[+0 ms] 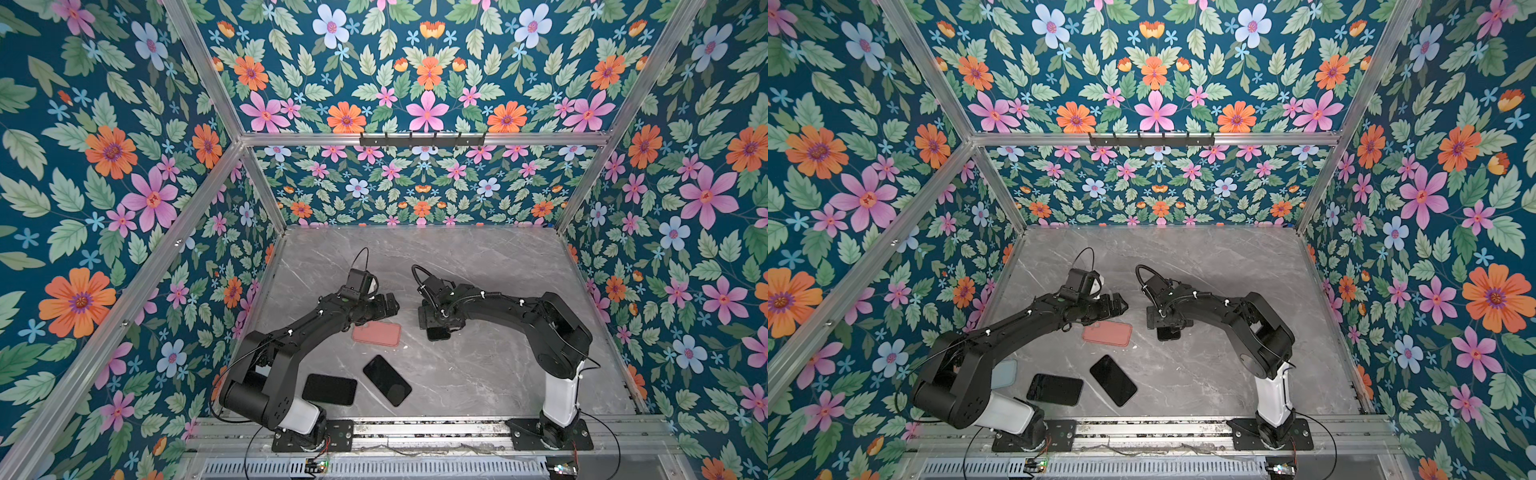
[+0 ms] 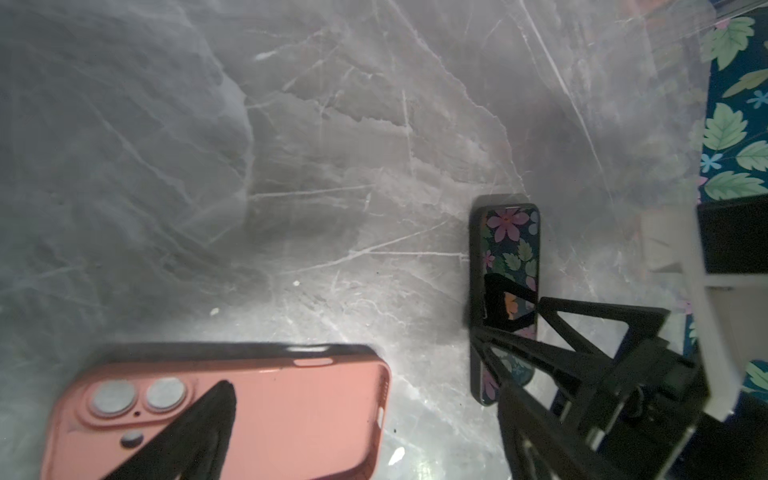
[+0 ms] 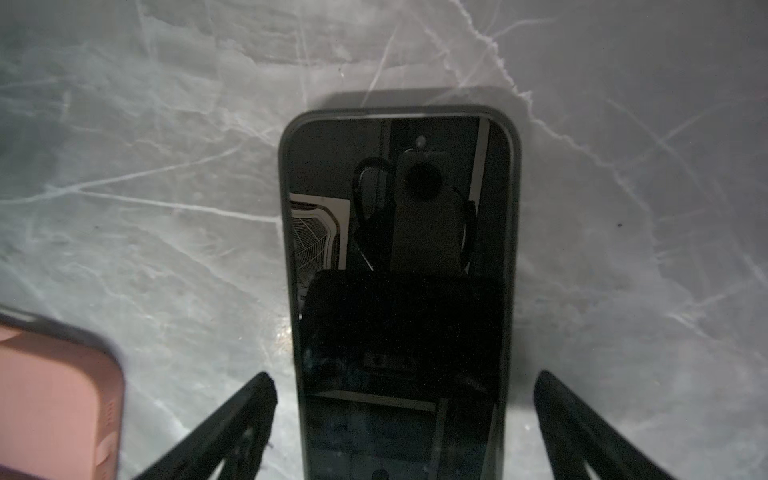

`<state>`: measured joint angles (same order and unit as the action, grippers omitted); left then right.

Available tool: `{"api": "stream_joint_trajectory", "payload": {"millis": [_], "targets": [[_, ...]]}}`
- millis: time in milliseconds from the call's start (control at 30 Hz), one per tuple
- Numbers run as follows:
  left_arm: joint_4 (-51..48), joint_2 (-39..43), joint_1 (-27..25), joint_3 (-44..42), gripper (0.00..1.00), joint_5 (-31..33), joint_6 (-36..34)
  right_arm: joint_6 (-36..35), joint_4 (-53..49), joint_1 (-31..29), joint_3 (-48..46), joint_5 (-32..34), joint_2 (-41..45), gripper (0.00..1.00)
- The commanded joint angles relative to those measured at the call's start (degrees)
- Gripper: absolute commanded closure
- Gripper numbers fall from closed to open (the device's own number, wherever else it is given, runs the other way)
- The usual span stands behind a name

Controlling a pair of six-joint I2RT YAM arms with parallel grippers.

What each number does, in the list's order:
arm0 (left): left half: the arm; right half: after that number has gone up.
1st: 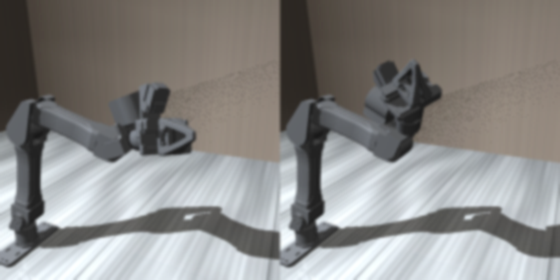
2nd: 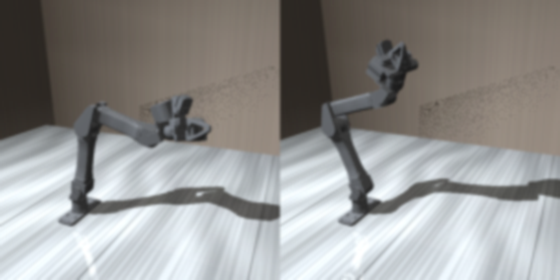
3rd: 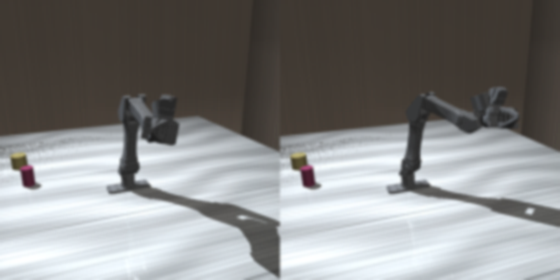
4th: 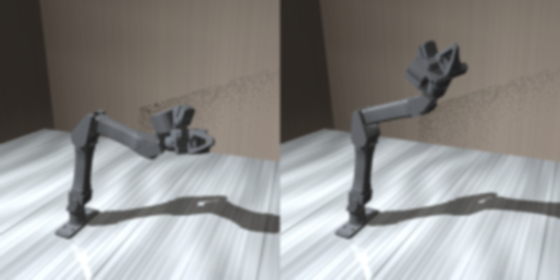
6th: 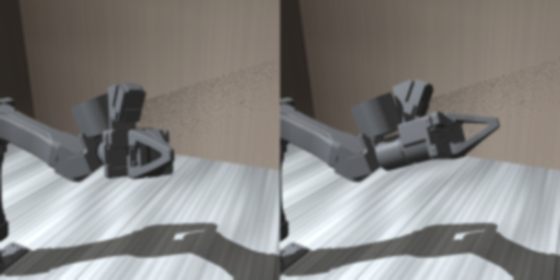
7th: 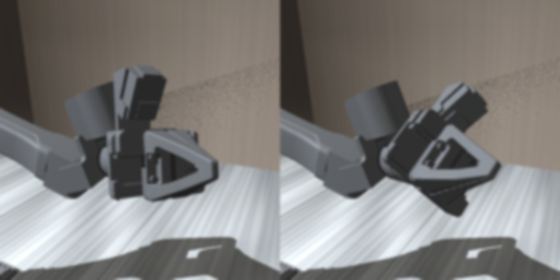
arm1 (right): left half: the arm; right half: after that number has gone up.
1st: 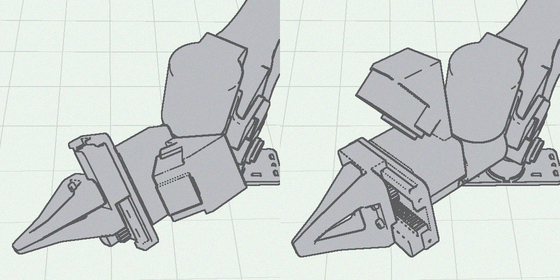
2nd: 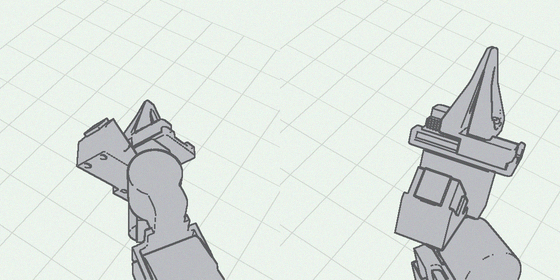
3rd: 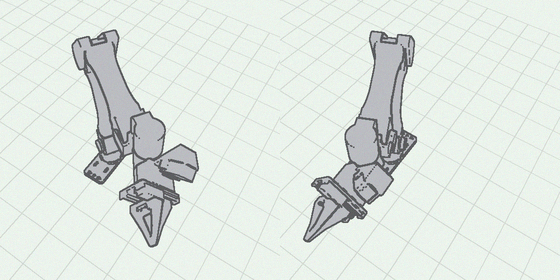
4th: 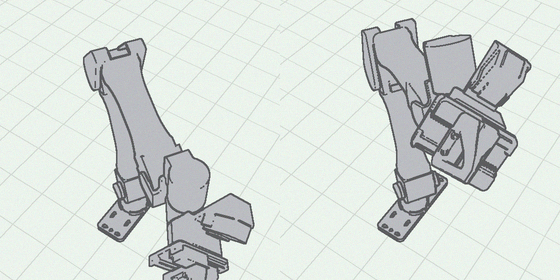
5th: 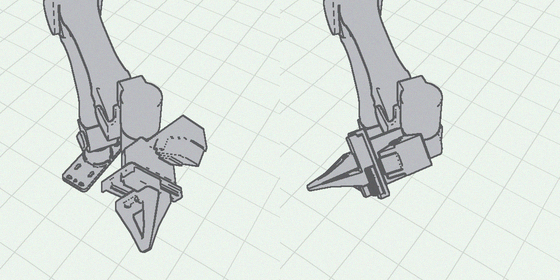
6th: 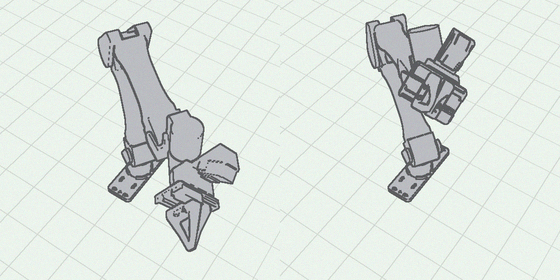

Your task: Put the phone into the phone case

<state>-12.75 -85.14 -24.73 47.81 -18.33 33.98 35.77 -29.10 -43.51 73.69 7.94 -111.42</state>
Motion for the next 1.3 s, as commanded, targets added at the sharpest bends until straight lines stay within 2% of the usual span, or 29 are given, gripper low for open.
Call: {"api": "stream_joint_trajectory", "payload": {"millis": [0, 300, 667, 767, 967, 1267], "targets": [[0.63, 0.18, 0.35, -1.01, 0.0, -0.62, -0.23, -0.26, -2.29, -0.01, 0.87, 1.02, -1.27, 0.07], [0.63, 0.37, 0.56, -1.37, 0.0, -1.14, -0.05, -0.18, -3.31, -0.09, 2.03, 1.06, -3.06, 0.25], [3.14, -1.12, -0.06, -0.13, 0.0, -4.49, 0.02, -3.31, -6.39, 1.59, 1.44, 4.01, 2.29, 0.35], [4.83, -3.66, -2.45, 1.86, 0.0, -5.0, 0.56, -5.66, -6.14, 4.93, -1.05, 3.53, 6.14, 0.39], [4.13, -10.74, -8.82, 10.72, 0.0, -4.65, 0.78, -13.24, -6.61, 14.34, -3.91, 2.34, 11.4, 0.4], [3.53, -16.95, -13.0, 18.56, 0.0, -6.43, 1.1, -22.13, -6.12, 27.33, -2.34, -0.06, 8.57, 0.4]]}}
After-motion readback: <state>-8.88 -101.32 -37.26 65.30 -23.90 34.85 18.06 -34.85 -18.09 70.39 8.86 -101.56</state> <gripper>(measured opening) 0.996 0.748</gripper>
